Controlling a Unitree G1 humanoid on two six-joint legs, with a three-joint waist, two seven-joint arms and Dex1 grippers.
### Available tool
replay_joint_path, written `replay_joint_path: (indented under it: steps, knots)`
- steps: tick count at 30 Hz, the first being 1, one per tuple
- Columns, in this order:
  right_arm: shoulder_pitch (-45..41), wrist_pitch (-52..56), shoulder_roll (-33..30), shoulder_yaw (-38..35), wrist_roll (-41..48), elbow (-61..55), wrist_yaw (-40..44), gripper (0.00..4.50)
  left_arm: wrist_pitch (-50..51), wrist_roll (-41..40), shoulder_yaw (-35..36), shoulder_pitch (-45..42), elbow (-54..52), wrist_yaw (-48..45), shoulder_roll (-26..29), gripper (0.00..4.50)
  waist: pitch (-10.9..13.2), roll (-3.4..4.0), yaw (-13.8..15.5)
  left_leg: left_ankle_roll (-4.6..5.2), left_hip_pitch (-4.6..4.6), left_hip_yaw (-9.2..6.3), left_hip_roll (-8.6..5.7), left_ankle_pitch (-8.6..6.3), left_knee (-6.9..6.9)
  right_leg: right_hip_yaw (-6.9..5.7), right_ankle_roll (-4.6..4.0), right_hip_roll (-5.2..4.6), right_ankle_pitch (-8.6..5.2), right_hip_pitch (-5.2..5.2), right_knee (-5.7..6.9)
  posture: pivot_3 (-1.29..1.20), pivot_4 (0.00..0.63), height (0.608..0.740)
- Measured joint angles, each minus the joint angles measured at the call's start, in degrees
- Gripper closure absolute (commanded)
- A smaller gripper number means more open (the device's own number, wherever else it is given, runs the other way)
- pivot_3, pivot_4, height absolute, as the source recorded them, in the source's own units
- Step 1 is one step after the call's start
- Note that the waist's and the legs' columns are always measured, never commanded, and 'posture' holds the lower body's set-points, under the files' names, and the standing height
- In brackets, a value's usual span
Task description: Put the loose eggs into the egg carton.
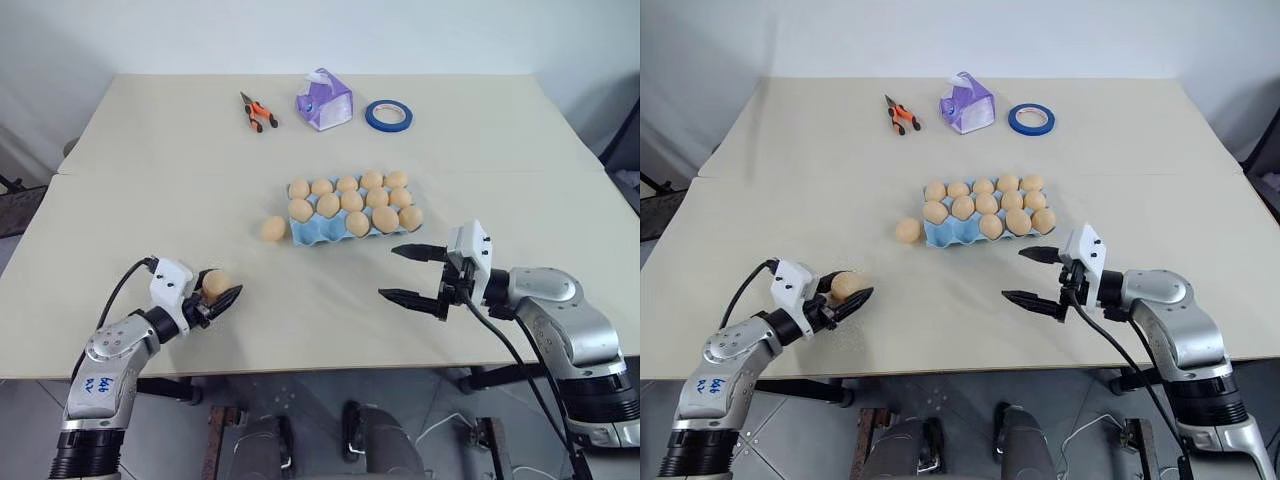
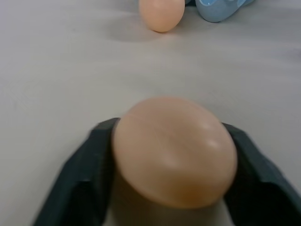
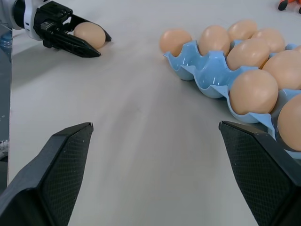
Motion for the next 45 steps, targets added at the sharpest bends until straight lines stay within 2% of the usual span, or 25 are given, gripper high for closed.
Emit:
replay_joint_path:
  steps: [2,8,14,21,32,40,45]
  knots:
    - [0.1,0.0,0.0,0.0,0.0,-0.1,-0.5,0.0,0.0,0.0,-0.4,-0.3,0.0,0.0,-0.3,2.52,0.0,0.0,0.0,0.0,0.0,0.0,0.0,0.0,0.0,0.0,0.0,0.0,0.0,0.0,0.0,0.0,0.15,0.74]
    - [0.4,0.0,-0.1,-0.2,0.0,-0.2,-1.4,0.0,2.3,-0.7,-3.2,-3.2,-1.7,1.1,-4.9,2.52,0.0,0.0,0.1,0.01,-0.01,0.0,-0.01,0.01,0.04,-0.01,0.02,0.0,0.01,0.02,0.03,0.0,0.15,0.74]
    - [0.4,0.0,-0.1,-0.4,0.0,-0.3,-2.4,0.0,3.0,-0.1,-8.0,-10.8,-1.6,6.4,-14.4,2.52,0.0,0.0,1.0,0.07,-0.01,0.0,-0.03,0.03,0.3,0.0,0.07,0.02,0.04,0.07,0.19,0.0,0.15,0.74]
    - [0.7,0.0,0.0,-0.8,0.0,-1.5,-3.9,0.0,0.2,3.3,-11.7,-24.9,9.6,12.5,-23.9,2.52,0.0,-0.01,1.5,0.22,-0.07,0.0,-0.06,0.06,0.48,-0.06,0.15,0.03,0.12,0.11,0.23,0.0,0.15,0.74]
    - [4.9,0.1,-0.1,-4.6,0.2,-5.5,-7.0,0.0,-9.3,7.5,-12.9,-37.6,31.4,14.8,-28.3,2.52,0.0,-0.02,1.6,0.54,-0.09,0.0,-0.05,0.21,0.5,-0.5,0.18,0.04,0.13,0.1,0.21,0.0,0.15,0.74]
    - [6.4,0.6,-0.1,-4.7,0.7,-6.8,-8.7,0.0,-12.1,7.7,-12.2,-40.6,37.1,14.3,-29.5,0.04,0.0,-0.02,1.5,0.56,-0.11,-0.01,-0.04,0.19,0.5,-0.55,0.18,0.05,0.13,0.1,0.17,0.0,0.15,0.74]
    - [6.8,1.1,-0.1,-4.7,0.8,-7.1,-9.1,0.0,-9.6,7.5,-12.1,-39.6,32.9,13.1,-28.6,0.04,0.0,-0.02,1.4,0.56,-0.12,-0.01,-0.05,0.19,0.5,-0.54,0.18,0.05,0.13,0.1,0.17,0.0,0.15,0.74]
